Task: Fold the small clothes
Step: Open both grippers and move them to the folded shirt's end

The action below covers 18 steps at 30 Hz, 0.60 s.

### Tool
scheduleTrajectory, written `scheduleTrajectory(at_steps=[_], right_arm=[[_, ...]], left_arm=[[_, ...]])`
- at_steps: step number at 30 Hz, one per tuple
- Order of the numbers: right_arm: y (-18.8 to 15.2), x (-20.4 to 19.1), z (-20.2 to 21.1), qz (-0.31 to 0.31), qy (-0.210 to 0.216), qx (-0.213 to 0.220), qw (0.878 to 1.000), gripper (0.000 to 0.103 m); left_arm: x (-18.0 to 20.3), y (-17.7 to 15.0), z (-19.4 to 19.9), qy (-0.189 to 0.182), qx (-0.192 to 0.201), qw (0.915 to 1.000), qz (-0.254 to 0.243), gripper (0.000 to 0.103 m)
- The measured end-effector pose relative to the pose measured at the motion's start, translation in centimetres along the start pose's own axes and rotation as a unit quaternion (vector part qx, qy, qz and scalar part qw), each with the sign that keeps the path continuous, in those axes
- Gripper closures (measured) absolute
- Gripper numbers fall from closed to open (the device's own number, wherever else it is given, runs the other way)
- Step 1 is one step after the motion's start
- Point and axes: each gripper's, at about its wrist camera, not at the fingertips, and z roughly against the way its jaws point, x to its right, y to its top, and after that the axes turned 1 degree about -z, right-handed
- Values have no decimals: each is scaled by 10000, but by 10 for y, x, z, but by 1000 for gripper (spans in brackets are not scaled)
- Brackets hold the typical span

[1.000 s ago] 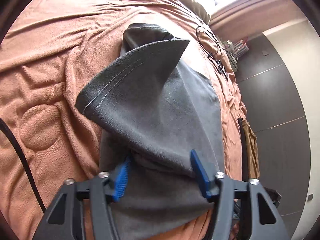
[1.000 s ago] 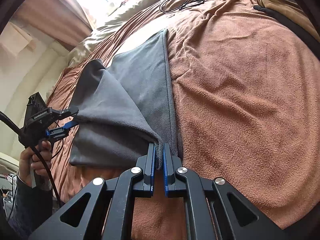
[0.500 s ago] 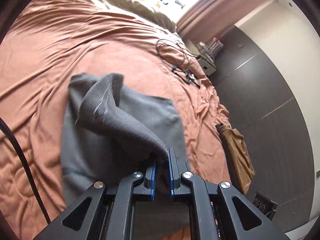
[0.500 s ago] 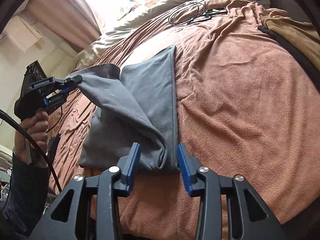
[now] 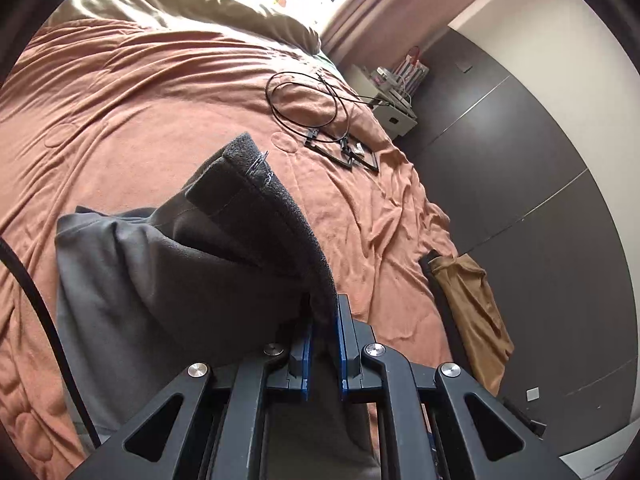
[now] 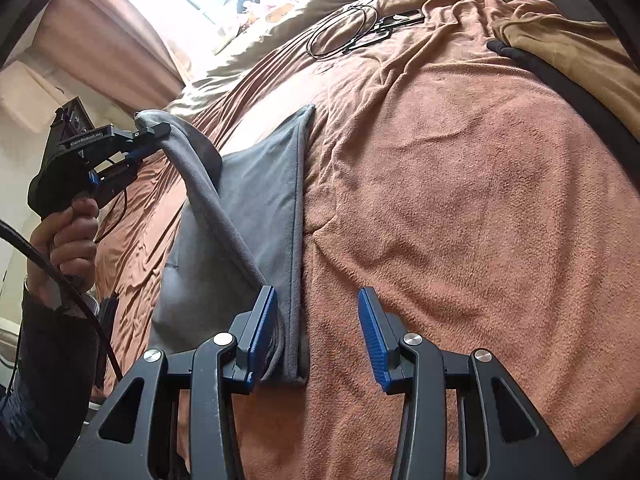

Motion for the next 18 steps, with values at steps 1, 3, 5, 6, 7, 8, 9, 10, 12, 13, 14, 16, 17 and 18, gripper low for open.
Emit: scheduleTrajectory(at_steps=[1, 3, 5, 6, 7, 8, 9, 10, 12, 13, 14, 16, 17, 18], right_arm=[[2, 2, -1, -7, -3, 6, 10000, 63], [7, 5, -3, 8, -14, 63, 10000, 63], [11, 9, -5, 8, 10, 77, 10000, 63], [12, 10, -6, -6, 13, 78, 10000, 63], [15, 13, -8, -24, 21, 78, 10000, 63], [16, 15, -9, -52, 38, 77, 9999, 63], [18, 18, -10, -78, 53, 81, 9999, 63], [20, 20, -11, -99, 56, 90, 9999, 63], [24, 25, -14, -132, 44, 102, 9999, 63], [25, 27, -16, -158, 37, 100, 9998, 63], [26, 29, -17, -181, 32, 92, 9998, 63], [28, 31, -20, -219, 9, 70, 9997, 63], [29, 32, -21, -230, 1, 65, 9997, 63], [30, 32, -22, -239, -5, 64, 9997, 63]], left_arm=[[1, 2, -6, -7, -29, 10000, -23, 93], [3, 6, -17, -34, -84, 9999, -56, 93], [5, 10, -30, -42, -143, 9998, -100, 93], [5, 12, -36, -43, -178, 9998, -114, 93], [5, 13, -42, -51, -208, 9997, -124, 93], [5, 14, -48, -59, -246, 9996, -128, 93], [5, 15, -54, -60, -282, 9995, -132, 93], [5, 16, -61, -58, -327, 9993, -140, 93], [4, 17, -71, -63, -399, 9991, -162, 93], [4, 17, -77, -66, -438, 9989, -176, 93], [5, 18, -83, -73, -469, 9987, -178, 93], [5, 18, -93, -118, -523, 9984, -169, 93], [5, 18, -99, -143, -557, 9982, -152, 93], [6, 19, -104, -147, -592, 9980, -143, 93]])
